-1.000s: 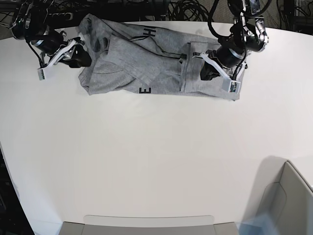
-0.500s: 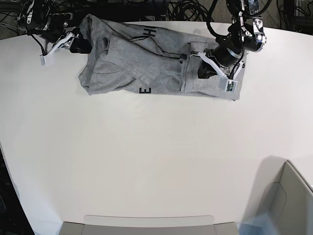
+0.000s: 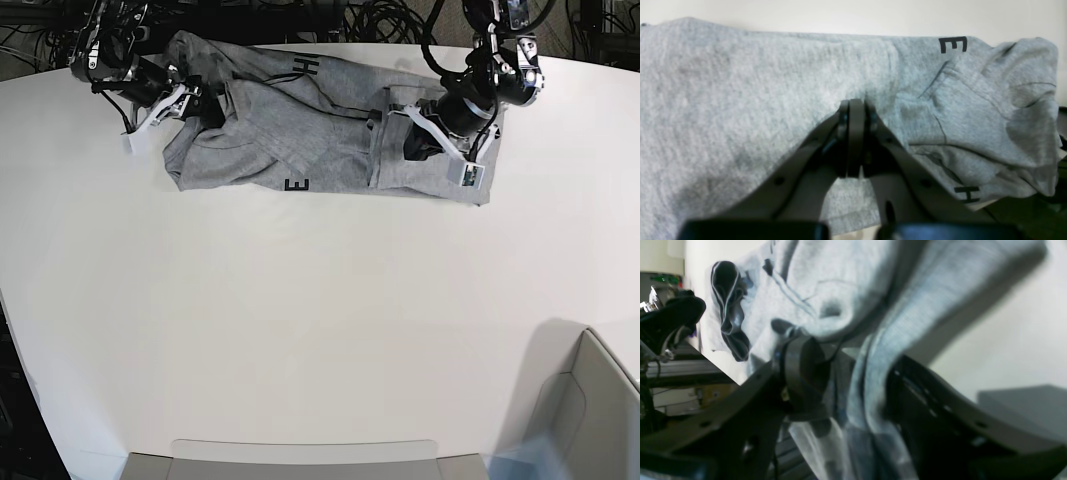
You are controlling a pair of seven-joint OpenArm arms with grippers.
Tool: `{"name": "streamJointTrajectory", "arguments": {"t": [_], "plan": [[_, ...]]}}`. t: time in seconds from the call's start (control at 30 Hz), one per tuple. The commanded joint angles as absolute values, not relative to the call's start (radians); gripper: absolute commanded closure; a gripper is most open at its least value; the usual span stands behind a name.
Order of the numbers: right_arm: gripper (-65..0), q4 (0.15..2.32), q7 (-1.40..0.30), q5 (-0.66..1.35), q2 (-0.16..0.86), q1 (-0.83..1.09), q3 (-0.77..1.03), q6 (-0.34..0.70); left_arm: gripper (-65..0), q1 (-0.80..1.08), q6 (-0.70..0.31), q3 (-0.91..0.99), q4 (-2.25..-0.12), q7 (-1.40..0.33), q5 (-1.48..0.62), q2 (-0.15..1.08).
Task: Fold the T-shirt properly
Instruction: 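Grasp the strip end at the right gripper and fold it inward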
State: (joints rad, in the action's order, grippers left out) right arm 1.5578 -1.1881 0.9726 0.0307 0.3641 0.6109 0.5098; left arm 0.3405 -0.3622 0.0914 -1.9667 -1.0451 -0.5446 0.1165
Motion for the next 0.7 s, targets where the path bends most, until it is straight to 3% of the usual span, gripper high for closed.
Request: {"name": "streamJointTrajectory", "arguments": {"t": [0.0, 0.27, 0.33, 0.47, 0.67], "plan": [[-28.2, 1.566, -1.205, 0.949, 0.036, 0.369, 0.593, 0.524, 0.0, 0.337, -0.366, 0.093, -1.982, -1.026, -0.553, 0.119], [-27.0, 1.567, -1.096, 0.832, 0.035, 0.348, 0.435, 0.518, 0.0, 0.337, -0.366, 0.093, -1.982, -1.027, -0.553, 0.119], [-20.9, 1.567, -1.095, 0.768, 0.033, 0.325, 0.417, 0.518, 0.0, 0.337, -0.366, 0.093, -1.982, -1.027, -0.555, 0.119], [0.0, 1.573, -1.095, 0.68, 0.031, 0.292, 0.42, 0.516, 0.0, 0.338, -0.366, 0.093, -1.985, -1.029, -0.559, 0.119], [0.0, 1.641, -1.093, 0.561, 0.062, 0.282, 0.455, 0.515, 0.0, 0.357, -0.366, 0.102, -1.991, -1.029, -0.559, 0.119]]}}
